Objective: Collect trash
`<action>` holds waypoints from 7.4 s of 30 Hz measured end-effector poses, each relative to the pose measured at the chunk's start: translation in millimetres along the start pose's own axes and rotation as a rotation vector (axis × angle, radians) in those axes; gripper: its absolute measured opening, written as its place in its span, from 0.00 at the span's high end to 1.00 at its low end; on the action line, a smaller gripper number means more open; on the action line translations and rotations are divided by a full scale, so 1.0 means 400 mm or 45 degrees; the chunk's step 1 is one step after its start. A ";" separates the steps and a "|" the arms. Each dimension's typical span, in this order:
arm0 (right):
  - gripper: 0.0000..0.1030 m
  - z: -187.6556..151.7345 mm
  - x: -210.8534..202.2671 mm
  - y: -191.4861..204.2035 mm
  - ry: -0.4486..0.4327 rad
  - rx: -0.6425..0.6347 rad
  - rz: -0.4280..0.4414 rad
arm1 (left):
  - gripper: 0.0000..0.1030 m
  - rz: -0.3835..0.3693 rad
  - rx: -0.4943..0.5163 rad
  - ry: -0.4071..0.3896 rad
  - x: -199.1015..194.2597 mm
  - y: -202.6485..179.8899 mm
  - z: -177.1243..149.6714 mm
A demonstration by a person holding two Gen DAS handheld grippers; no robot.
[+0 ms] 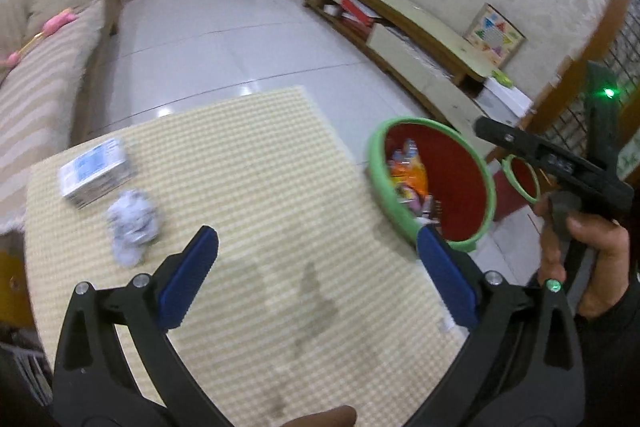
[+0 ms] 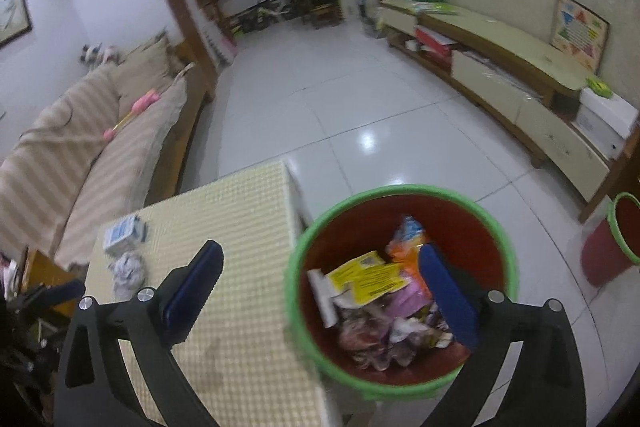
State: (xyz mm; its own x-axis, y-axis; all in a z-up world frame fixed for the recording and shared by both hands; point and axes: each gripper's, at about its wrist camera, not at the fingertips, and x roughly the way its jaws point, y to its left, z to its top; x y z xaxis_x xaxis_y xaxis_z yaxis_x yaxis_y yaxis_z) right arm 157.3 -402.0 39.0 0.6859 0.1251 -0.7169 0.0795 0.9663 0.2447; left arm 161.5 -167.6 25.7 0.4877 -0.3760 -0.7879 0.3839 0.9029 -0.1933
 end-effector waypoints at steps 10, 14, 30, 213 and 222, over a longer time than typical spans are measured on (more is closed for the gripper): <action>0.07 -0.074 0.069 0.206 0.118 -0.164 0.060 | 0.05 0.156 -0.217 -0.062 -0.088 0.243 -0.068; 0.07 -0.101 0.102 0.298 0.163 -0.219 0.096 | 0.05 0.230 -0.257 -0.094 -0.127 0.332 -0.082; 0.07 -0.167 0.303 0.626 0.324 -0.322 0.187 | 0.05 0.259 -0.086 0.058 -0.062 0.619 -0.015; 0.07 0.001 -0.005 -0.139 0.018 0.033 -0.133 | 0.05 -0.043 0.124 -0.068 0.058 -0.169 0.151; 0.07 -0.062 -0.023 0.031 -0.012 -0.051 -0.073 | 0.05 0.109 0.017 -0.132 -0.052 -0.025 0.004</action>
State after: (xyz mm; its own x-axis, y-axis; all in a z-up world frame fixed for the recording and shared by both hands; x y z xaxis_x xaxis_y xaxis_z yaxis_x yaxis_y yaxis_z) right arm 134.0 -385.6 32.4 0.6880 0.0675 -0.7226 0.0900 0.9800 0.1773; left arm 148.8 -168.9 44.8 0.5975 -0.3176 -0.7363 0.3472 0.9302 -0.1195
